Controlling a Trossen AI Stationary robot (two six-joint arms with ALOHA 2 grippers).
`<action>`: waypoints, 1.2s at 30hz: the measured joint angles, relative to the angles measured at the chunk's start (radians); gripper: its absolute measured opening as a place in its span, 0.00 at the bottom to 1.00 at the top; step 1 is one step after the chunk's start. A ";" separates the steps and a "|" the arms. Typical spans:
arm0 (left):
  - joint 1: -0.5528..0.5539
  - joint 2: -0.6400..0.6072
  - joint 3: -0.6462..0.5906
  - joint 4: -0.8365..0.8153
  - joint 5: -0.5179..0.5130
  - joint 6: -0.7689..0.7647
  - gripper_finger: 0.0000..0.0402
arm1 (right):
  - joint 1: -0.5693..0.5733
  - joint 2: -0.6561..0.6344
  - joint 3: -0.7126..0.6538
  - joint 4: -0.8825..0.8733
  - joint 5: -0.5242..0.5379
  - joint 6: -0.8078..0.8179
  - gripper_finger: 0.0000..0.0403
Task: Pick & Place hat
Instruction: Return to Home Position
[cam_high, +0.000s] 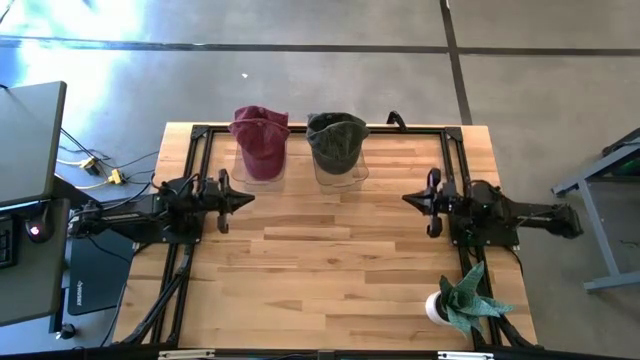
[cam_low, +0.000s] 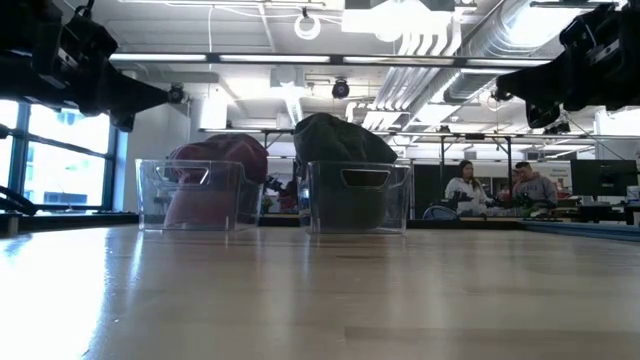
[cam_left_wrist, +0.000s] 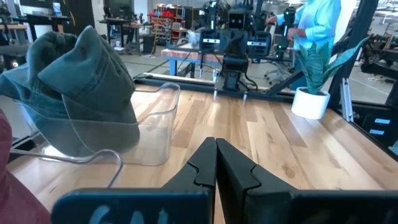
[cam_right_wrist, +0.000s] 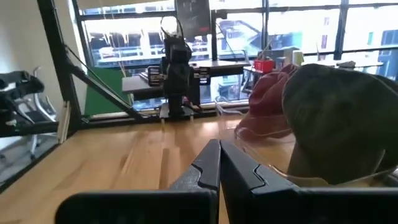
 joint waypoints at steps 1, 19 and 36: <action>0.000 0.000 0.000 0.000 0.000 0.000 0.00 | 0.028 0.000 0.000 -0.004 0.042 -0.013 0.00; 0.000 0.005 0.000 0.008 -0.006 0.000 0.00 | 0.062 0.038 0.000 -0.031 0.141 -0.022 0.00; 0.000 0.005 0.000 0.010 -0.008 0.000 0.00 | -0.131 0.051 0.000 -0.054 -0.088 -0.050 0.01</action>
